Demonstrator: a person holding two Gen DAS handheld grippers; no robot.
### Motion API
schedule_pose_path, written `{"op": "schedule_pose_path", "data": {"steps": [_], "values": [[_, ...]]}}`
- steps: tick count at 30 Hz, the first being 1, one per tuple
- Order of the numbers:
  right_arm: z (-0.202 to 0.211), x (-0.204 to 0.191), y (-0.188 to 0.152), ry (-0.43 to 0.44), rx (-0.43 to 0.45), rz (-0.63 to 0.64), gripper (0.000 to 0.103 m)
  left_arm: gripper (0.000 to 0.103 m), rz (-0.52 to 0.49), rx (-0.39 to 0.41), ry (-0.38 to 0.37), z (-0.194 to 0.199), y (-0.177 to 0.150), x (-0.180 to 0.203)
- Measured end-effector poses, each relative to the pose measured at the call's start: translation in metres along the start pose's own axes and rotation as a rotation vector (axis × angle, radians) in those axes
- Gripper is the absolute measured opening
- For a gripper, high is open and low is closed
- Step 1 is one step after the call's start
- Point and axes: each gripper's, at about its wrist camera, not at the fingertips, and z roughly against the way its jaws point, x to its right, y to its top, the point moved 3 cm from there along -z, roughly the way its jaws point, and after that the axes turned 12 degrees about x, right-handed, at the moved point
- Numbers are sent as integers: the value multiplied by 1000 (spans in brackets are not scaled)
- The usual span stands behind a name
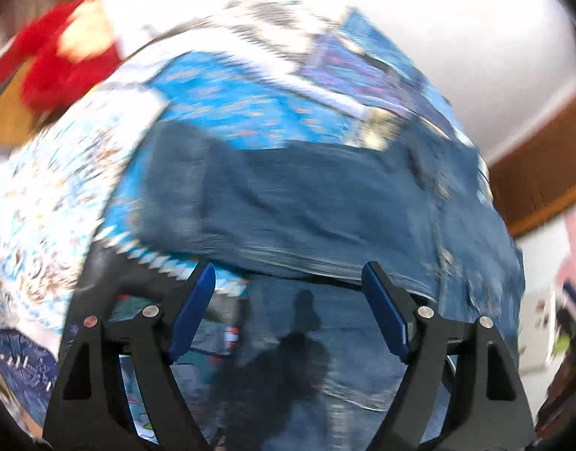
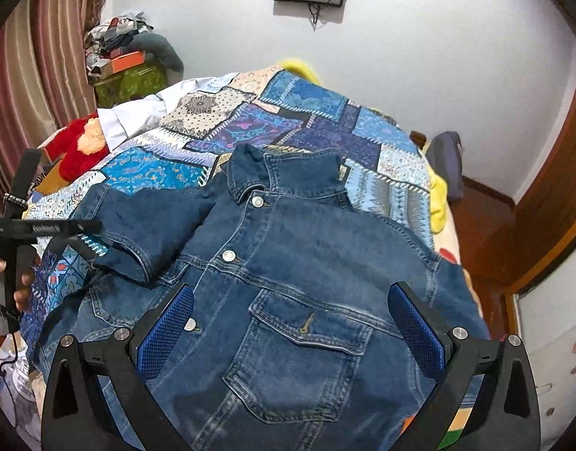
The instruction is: Fold large clothes
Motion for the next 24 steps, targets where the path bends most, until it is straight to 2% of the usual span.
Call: {"op": "schedule_pose_path", "data": {"steps": [4,8,11,12,13,14,18,20,24], "values": [[-15,-1,-3,22,-30,-37,103,80,158,-39,-23,-11,-5,-40],[-25,-1,-5,21,-52,-43,103,76,226,-16,-2,-35,3,-54],[-28,1,-7,11,-59,-36,103,60,244,20,16,-46,12,-56],[-29,3,-7,7,-59,-33,103,49,235,33,44,-50,16,-54],[-29,5,-7,1,-58,-29,103,32,206,53,94,-55,22,-52],[-30,7,-7,-5,-58,-28,103,25,181,62,129,-58,26,-52],[-25,20,-8,-22,-49,-41,103,20,8,133,256,-55,49,-26],[-21,29,-9,-30,-39,-47,103,19,-94,194,248,-40,66,7],[-13,50,-11,-54,-23,-66,103,19,-237,316,154,7,88,86]]}}
